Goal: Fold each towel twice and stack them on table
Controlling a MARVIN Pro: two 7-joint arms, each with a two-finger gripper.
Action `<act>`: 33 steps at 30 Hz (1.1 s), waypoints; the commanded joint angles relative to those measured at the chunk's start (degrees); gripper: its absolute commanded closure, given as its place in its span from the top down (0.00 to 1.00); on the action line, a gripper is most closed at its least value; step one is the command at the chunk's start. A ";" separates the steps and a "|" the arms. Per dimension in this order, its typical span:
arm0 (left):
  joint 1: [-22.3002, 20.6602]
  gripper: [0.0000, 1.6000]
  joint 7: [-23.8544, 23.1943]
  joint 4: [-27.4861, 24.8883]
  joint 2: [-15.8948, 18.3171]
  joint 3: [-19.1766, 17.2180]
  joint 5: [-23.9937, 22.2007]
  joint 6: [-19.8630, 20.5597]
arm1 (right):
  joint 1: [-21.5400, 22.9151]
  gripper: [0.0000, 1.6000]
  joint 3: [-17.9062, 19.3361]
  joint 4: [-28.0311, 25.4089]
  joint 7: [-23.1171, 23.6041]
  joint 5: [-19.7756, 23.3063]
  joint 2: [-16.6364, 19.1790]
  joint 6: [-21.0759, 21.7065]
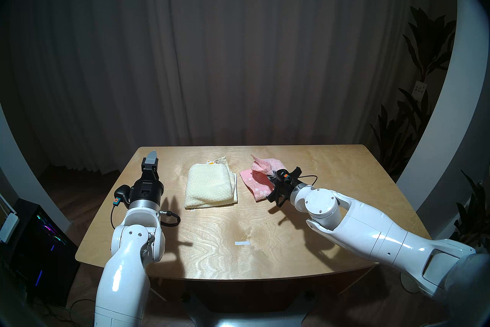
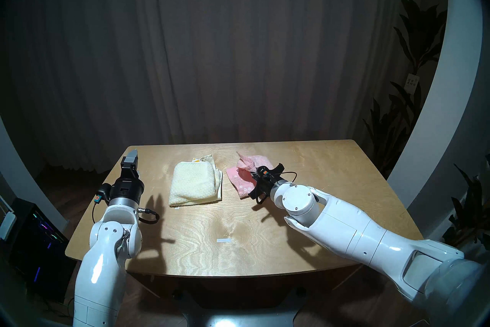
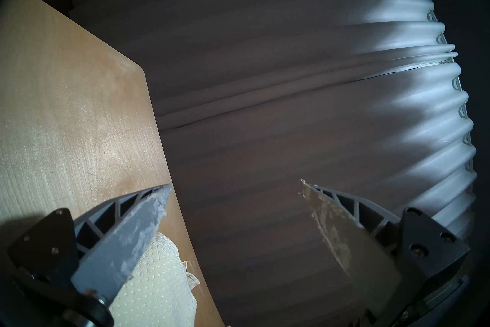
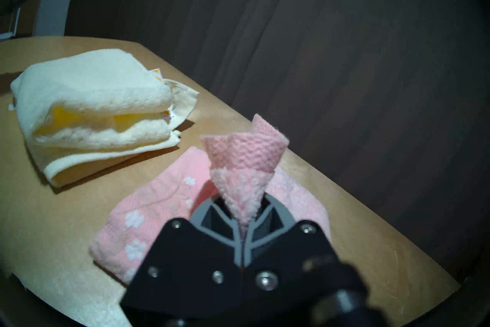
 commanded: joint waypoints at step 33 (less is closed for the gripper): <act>4.04 1.00 -2.24 -6.13 -0.33 6.65 2.79 2.20 | -9.46 1.00 14.77 -12.26 6.52 31.19 13.00 6.05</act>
